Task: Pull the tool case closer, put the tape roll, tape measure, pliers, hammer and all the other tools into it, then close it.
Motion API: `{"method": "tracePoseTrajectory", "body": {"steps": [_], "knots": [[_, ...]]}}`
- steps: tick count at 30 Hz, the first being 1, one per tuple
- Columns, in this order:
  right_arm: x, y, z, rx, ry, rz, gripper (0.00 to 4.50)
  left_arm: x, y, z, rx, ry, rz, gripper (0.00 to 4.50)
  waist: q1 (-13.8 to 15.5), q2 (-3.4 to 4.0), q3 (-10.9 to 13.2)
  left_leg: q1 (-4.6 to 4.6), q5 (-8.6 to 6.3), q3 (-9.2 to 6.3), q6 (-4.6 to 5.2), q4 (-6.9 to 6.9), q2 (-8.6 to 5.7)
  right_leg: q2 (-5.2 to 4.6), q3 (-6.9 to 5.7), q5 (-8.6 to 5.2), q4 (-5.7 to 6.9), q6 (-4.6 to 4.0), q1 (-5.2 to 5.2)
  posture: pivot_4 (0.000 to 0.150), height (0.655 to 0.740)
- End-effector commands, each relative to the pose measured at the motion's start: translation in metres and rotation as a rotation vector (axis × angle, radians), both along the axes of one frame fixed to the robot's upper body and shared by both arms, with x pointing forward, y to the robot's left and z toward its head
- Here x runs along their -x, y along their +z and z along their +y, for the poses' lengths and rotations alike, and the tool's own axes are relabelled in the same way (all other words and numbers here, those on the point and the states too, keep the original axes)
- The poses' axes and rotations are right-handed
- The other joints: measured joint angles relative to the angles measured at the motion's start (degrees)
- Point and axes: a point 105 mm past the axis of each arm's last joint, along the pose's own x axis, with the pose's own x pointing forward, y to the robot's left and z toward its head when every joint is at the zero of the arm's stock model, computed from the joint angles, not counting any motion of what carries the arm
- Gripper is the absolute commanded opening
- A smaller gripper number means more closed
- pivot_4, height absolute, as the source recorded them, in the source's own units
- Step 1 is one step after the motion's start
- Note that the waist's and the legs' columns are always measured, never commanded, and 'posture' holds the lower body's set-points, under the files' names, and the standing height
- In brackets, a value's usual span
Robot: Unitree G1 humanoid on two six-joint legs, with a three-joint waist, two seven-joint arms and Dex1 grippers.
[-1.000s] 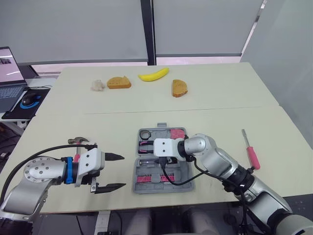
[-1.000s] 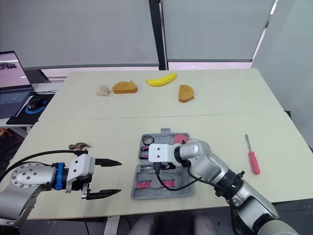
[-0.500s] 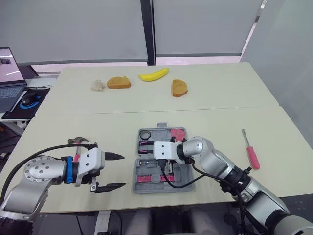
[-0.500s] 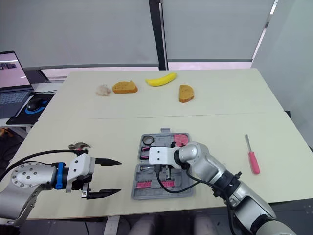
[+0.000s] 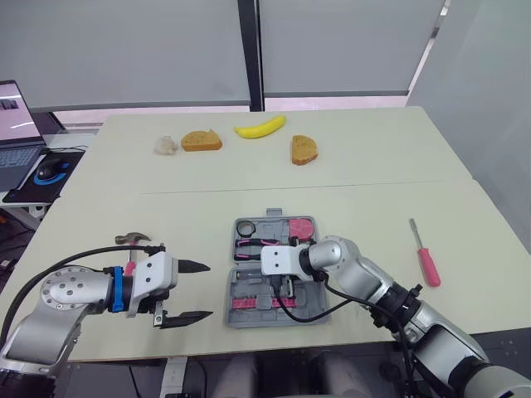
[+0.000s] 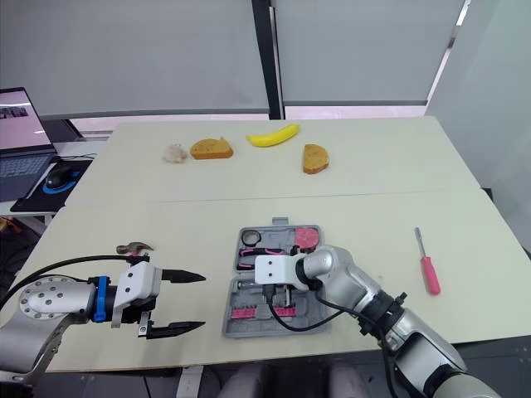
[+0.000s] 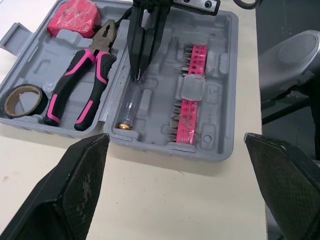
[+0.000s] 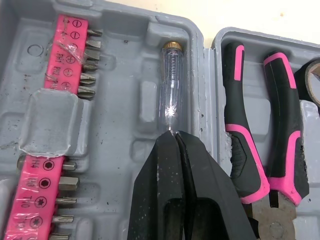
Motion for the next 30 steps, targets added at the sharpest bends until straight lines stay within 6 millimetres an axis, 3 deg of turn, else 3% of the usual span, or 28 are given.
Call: {"method": "tracePoseTrajectory", "body": {"steps": [1,4,9,11,13,17,19,24,27,30], "knots": [[0.003,0.039,0.007,-0.170,-0.014,-0.030,0.02,-0.003,0.007,0.010,0.034,0.066,-0.033,4.50,0.0,0.01,0.0,-0.03,0.00,-0.01,0.00,0.00,0.00,0.00,0.00,0.00,0.00,0.00,-0.02,0.150,0.7400],[0.003,0.074,-0.009,-0.306,-0.079,-0.086,0.02,-0.007,0.008,0.029,0.036,0.175,-0.069,4.50,0.1,0.02,0.0,-0.13,0.00,0.00,0.00,0.01,-0.01,-0.02,0.02,0.00,-0.01,0.00,-0.12,0.150,0.7400],[0.002,0.102,-0.060,-0.390,-0.229,-0.216,0.02,-0.013,0.011,0.059,0.088,0.382,-0.112,4.50,0.5,0.00,0.0,-0.09,-0.01,-0.11,0.00,-0.01,-0.05,-0.06,-0.07,0.00,-0.24,0.01,-0.20,0.150,0.7400],[0.001,0.109,-0.106,-0.399,-0.360,-0.301,0.02,-0.014,0.011,0.084,0.133,0.553,-0.134,4.50,0.8,0.00,0.0,-0.13,-0.01,-0.10,0.00,-0.01,-0.06,-0.07,-0.06,0.04,-0.33,0.06,-0.19,0.150,0.7400],[0.003,0.114,-0.129,-0.401,-0.414,-0.340,0.02,-0.013,0.011,0.097,0.160,0.644,-0.140,4.50,1.0,-0.02,0.0,-0.13,-0.02,-0.08,0.01,-0.02,-0.08,-0.10,-0.05,0.04,-0.44,0.07,-0.07,0.150,0.7400],[0.010,0.104,-0.239,-0.419,-0.877,-0.316,0.02,0.000,-0.002,0.156,0.271,1.053,-0.153,4.50,1.5,-0.05,0.0,-0.14,-0.02,-0.06,0.01,-0.03,-0.06,-0.10,-0.06,0.05,-0.45,0.10,0.13,0.150,0.7400],[0.020,0.099,-0.264,-0.459,-1.006,-0.282,0.02,0.012,-0.012,0.169,0.279,1.139,-0.126,4.50,1.3,-0.06,0.0,-0.12,-0.02,-0.02,0.01,-0.04,-0.03,-0.10,-0.04,0.05,-0.45,0.10,0.15,0.150,0.7400],[0.063,0.070,-0.288,-0.353,-1.055,-0.245,0.02,0.042,-0.033,0.187,0.257,1.267,-0.059,4.50,1.6,-0.07,0.0,-0.07,-0.03,0.00,0.02,-0.09,0.04,-0.09,-0.05,0.04,-0.44,0.09,0.19,0.150,0.7400],[0.088,0.050,-0.287,-0.287,-1.017,-0.172,0.55,0.051,-0.038,0.188,0.231,1.285,-0.052,4.50,1.6,-0.06,-0.1,-0.07,-0.03,0.03,0.02,-0.08,0.03,-0.13,-0.02,0.04,-0.48,0.09,0.23,0.150,0.7400],[0.098,0.042,-0.291,-0.282,-1.038,-0.145,1.23,0.056,-0.041,0.187,0.220,1.286,-0.037,4.50,1.7,-0.08,-0.1,-0.05,-0.02,0.04,0.01,-0.05,0.06,-0.13,-0.01,0.01,-0.52,0.05,0.22,0.150,0.7400]]}}
